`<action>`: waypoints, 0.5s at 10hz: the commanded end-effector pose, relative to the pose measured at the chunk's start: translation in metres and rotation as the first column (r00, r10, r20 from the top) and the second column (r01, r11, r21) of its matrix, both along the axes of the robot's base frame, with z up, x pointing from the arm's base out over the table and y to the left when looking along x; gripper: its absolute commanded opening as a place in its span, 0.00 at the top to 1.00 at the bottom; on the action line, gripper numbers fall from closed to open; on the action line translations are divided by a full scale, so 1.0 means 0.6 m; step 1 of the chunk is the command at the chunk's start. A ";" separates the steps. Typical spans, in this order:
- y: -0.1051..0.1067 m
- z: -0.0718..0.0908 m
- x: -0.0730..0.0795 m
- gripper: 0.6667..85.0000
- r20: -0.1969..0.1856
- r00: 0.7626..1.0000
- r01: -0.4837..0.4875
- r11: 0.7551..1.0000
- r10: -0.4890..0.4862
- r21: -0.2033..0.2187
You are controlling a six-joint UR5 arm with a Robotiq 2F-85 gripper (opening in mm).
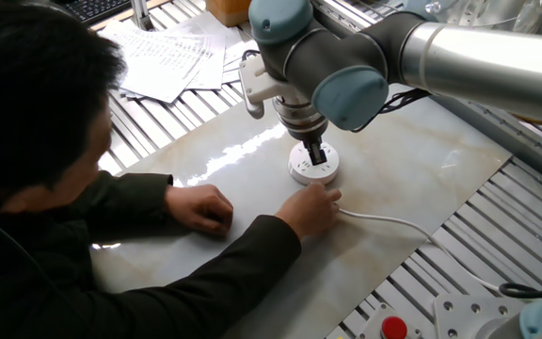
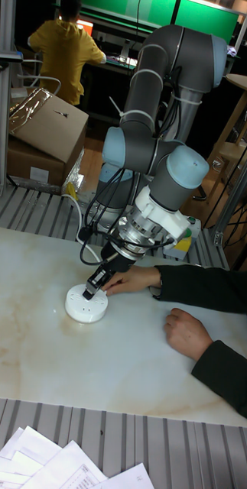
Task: Turn on the power strip by pressing the button
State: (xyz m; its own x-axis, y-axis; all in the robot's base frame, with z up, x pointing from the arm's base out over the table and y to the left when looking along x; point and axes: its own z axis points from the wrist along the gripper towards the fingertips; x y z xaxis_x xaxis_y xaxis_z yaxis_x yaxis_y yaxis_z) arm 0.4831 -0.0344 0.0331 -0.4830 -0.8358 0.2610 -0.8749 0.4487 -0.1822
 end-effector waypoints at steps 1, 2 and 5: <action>0.003 -0.006 0.001 1.00 0.007 1.000 0.008 1.000 -0.008 0.012; 0.002 -0.005 0.001 1.00 0.007 1.000 0.005 1.000 -0.005 0.010; -0.006 0.000 0.002 1.00 0.003 1.000 -0.006 1.000 0.006 0.004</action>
